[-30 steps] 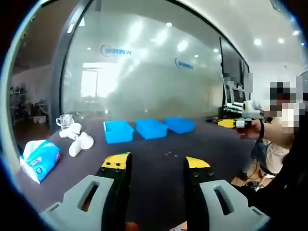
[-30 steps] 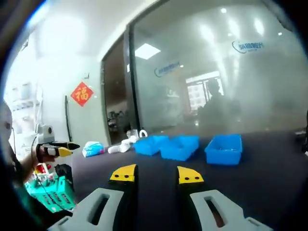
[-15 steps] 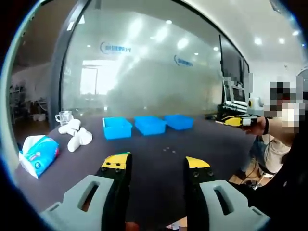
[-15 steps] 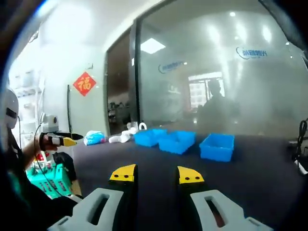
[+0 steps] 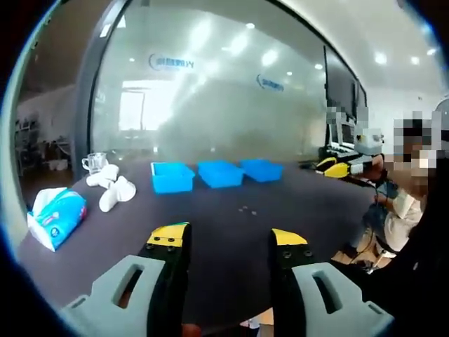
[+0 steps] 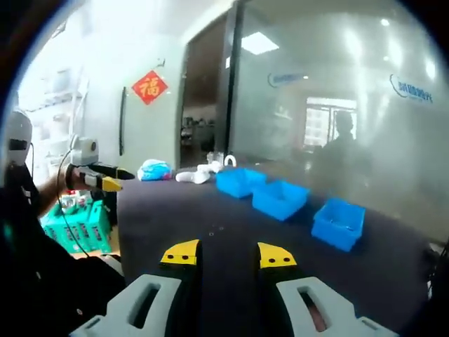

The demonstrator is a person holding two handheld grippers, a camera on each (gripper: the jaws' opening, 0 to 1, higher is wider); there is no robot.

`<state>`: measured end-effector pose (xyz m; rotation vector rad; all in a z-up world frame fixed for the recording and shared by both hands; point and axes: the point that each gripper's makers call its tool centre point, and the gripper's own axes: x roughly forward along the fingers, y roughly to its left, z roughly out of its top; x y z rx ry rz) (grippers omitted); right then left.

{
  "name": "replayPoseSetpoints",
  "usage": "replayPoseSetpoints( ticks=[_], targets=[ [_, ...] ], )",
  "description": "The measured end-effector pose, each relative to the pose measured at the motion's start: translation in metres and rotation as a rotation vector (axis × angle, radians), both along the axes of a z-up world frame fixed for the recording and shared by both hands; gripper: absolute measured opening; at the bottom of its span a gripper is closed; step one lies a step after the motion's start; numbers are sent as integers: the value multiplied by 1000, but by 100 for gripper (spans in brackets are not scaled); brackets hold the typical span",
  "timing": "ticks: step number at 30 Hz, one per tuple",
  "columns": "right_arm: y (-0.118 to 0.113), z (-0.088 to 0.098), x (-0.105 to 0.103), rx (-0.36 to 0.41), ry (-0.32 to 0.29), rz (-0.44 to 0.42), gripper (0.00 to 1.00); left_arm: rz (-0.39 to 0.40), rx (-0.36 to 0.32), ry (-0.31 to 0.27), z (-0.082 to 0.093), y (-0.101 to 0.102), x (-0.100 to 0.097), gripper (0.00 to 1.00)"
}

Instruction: Sort the screws, nuts, and washers into the corresponding bins

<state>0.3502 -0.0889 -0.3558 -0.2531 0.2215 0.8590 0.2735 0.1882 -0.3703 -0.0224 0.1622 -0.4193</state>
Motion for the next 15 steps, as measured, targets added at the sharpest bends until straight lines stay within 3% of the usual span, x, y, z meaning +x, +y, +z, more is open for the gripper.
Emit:
replayPoseSetpoints(
  ticks=[4,15],
  targets=[
    [15,-4,0,-52,55,67,26,-5,-3,-5,2,-1,-1,40],
    [38,-14,11,-167,115,158,25,7,-15,-10,4,6,-2,40]
  ],
)
